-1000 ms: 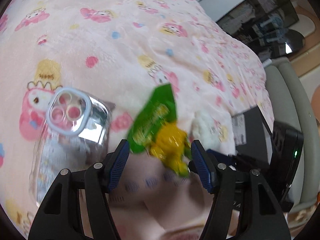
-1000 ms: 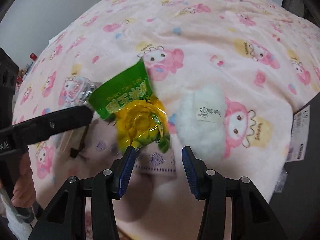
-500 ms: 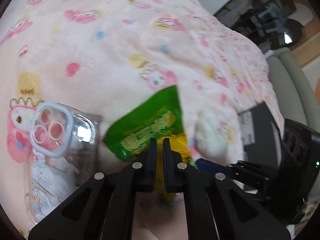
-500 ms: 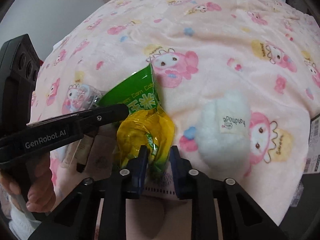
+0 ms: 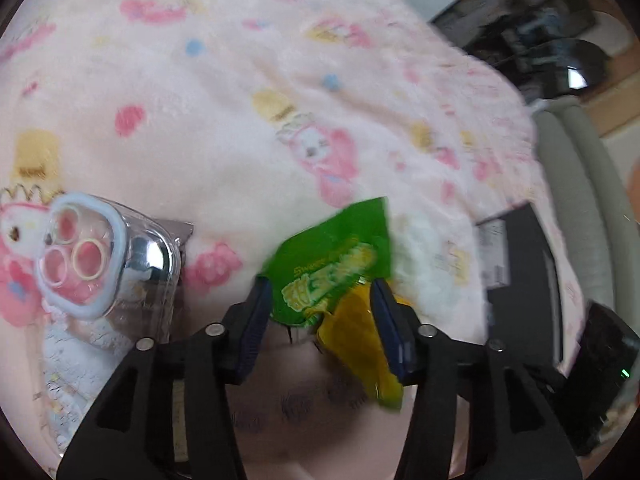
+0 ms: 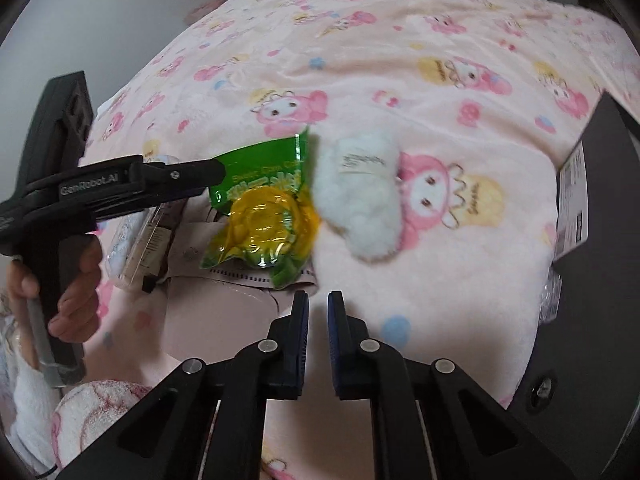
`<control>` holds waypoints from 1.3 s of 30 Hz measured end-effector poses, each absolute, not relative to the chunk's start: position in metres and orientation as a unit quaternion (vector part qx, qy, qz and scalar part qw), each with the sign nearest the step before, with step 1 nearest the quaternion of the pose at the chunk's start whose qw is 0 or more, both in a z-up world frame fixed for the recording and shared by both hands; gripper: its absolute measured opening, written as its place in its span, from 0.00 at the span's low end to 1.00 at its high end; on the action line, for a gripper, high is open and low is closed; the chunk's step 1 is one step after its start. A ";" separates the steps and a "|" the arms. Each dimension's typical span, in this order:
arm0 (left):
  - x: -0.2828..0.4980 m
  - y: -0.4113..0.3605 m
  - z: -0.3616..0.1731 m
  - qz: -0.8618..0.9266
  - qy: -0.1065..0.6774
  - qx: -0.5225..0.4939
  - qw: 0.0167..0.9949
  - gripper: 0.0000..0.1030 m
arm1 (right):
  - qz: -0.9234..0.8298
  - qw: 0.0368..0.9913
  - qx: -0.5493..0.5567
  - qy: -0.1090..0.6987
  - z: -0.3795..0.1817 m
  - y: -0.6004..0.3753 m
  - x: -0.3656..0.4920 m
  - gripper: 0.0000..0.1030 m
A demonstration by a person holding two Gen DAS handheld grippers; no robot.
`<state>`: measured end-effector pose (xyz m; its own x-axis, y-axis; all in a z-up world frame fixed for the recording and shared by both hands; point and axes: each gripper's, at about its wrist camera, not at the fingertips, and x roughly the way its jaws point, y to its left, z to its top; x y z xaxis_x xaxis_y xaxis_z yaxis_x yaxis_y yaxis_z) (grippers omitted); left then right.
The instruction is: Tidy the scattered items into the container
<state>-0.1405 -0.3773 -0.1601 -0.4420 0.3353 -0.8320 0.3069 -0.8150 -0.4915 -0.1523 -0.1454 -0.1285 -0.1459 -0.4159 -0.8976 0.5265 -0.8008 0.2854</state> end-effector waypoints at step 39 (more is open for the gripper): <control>-0.111 -0.330 -0.105 0.767 -0.361 -0.516 0.124 0.54 | -0.732 0.354 0.574 -0.094 -0.121 -0.151 -0.161 0.31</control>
